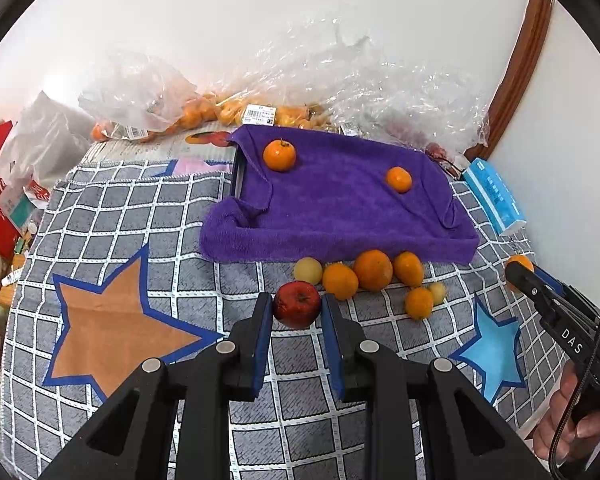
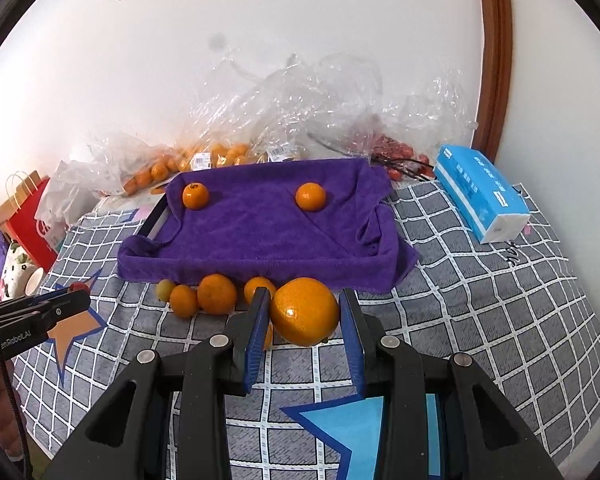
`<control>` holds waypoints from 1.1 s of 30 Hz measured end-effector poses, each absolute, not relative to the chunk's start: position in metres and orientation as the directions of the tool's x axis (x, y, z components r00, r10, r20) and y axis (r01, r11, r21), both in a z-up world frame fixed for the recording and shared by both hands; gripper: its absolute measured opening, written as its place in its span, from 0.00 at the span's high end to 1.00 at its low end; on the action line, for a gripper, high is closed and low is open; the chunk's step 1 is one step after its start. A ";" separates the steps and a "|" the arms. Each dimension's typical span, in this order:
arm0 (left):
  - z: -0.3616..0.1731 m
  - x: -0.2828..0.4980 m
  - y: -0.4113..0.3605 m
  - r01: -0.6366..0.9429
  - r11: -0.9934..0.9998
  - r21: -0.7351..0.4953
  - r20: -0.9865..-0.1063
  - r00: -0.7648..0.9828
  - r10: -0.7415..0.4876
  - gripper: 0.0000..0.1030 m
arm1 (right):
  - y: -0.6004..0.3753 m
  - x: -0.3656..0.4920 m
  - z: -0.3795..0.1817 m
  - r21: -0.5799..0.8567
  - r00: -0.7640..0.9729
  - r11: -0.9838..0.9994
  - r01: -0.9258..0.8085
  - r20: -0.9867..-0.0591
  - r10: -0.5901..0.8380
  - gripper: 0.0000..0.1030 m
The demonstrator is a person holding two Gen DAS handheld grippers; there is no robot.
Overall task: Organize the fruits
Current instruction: 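Grasp the red tomato with the left tool while the right tool holds its orange, then lift the tomato and orange and carry both over the purple towel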
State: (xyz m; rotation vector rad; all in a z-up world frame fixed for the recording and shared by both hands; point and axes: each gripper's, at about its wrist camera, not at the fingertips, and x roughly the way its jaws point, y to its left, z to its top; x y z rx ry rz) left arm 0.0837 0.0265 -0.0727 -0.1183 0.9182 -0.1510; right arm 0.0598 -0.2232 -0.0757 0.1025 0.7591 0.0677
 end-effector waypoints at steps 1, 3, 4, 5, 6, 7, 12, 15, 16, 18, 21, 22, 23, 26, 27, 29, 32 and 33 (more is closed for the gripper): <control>-0.071 0.084 0.027 0.079 0.983 -0.166 -0.780 0.600 -0.180 0.77 | -0.223 0.061 -0.074 0.117 0.725 0.993 -0.024 -0.681 0.098 0.66; -0.067 0.086 0.028 0.077 0.983 -0.167 -0.774 0.607 -0.179 0.77 | -0.223 0.062 -0.071 0.117 0.729 0.993 -0.025 -0.677 0.098 0.66; -0.065 0.087 0.028 0.076 0.983 -0.168 -0.772 0.609 -0.179 0.77 | -0.223 0.064 -0.069 0.117 0.731 0.993 -0.025 -0.675 0.098 0.66; -0.064 0.087 0.028 0.075 0.983 -0.169 -0.771 0.611 -0.179 0.77 | -0.223 0.064 -0.068 0.116 0.732 0.993 -0.025 -0.674 0.098 0.66; -0.062 0.089 0.029 0.074 0.983 -0.169 -0.770 0.613 -0.179 0.77 | -0.223 0.066 -0.067 0.116 0.733 0.993 -0.026 -0.673 0.098 0.66; -0.061 0.090 0.029 0.074 0.983 -0.170 -0.769 0.614 -0.179 0.77 | -0.223 0.067 -0.066 0.116 0.734 0.993 -0.027 -0.672 0.099 0.66; -0.054 0.097 0.032 0.070 0.983 -0.173 -0.760 0.625 -0.178 0.77 | -0.221 0.073 -0.060 0.113 0.739 0.993 -0.029 -0.666 0.098 0.66; -0.051 0.102 0.033 0.066 0.983 -0.174 -0.757 0.629 -0.176 0.77 | -0.221 0.080 -0.056 0.112 0.743 0.993 -0.031 -0.662 0.097 0.66; -0.050 0.104 0.034 0.065 0.982 -0.175 -0.756 0.630 -0.176 0.77 | -0.221 0.081 -0.055 0.111 0.744 0.993 -0.030 -0.661 0.097 0.66; -0.048 0.108 0.035 0.065 0.982 -0.176 -0.754 0.633 -0.177 0.77 | -0.222 0.085 -0.053 0.112 0.746 0.993 -0.031 -0.659 0.097 0.66; -0.044 0.114 0.035 0.066 0.982 -0.176 -0.749 0.638 -0.177 0.77 | -0.221 0.090 -0.049 0.110 0.750 0.993 -0.031 -0.655 0.096 0.66; -0.043 0.116 0.035 0.067 0.982 -0.175 -0.748 0.639 -0.177 0.77 | -0.220 0.093 -0.047 0.110 0.752 0.993 -0.033 -0.652 0.097 0.66; -0.042 0.119 0.035 0.067 0.982 -0.175 -0.747 0.641 -0.177 0.77 | -0.220 0.095 -0.046 0.109 0.753 0.993 -0.033 -0.651 0.096 0.66; -0.040 0.124 0.036 0.070 0.982 -0.177 -0.745 0.643 -0.180 0.77 | -0.220 0.100 -0.044 0.110 0.755 0.993 -0.035 -0.648 0.098 0.66; -0.039 0.126 0.036 0.071 0.982 -0.176 -0.743 0.645 -0.179 0.77 | -0.219 0.102 -0.044 0.109 0.756 0.993 -0.036 -0.647 0.098 0.66; -0.037 0.130 0.036 0.072 0.982 -0.177 -0.741 0.647 -0.181 0.77 | -0.219 0.107 -0.042 0.108 0.757 0.993 -0.036 -0.646 0.098 0.66; -0.036 0.136 0.037 0.072 0.982 -0.176 -0.739 0.650 -0.180 0.77 | -0.217 0.112 -0.041 0.108 0.758 0.994 -0.037 -0.645 0.098 0.66; -0.035 0.139 0.037 0.072 0.982 -0.177 -0.738 0.650 -0.181 0.77 | -0.217 0.115 -0.040 0.107 0.758 0.993 -0.038 -0.644 0.099 0.66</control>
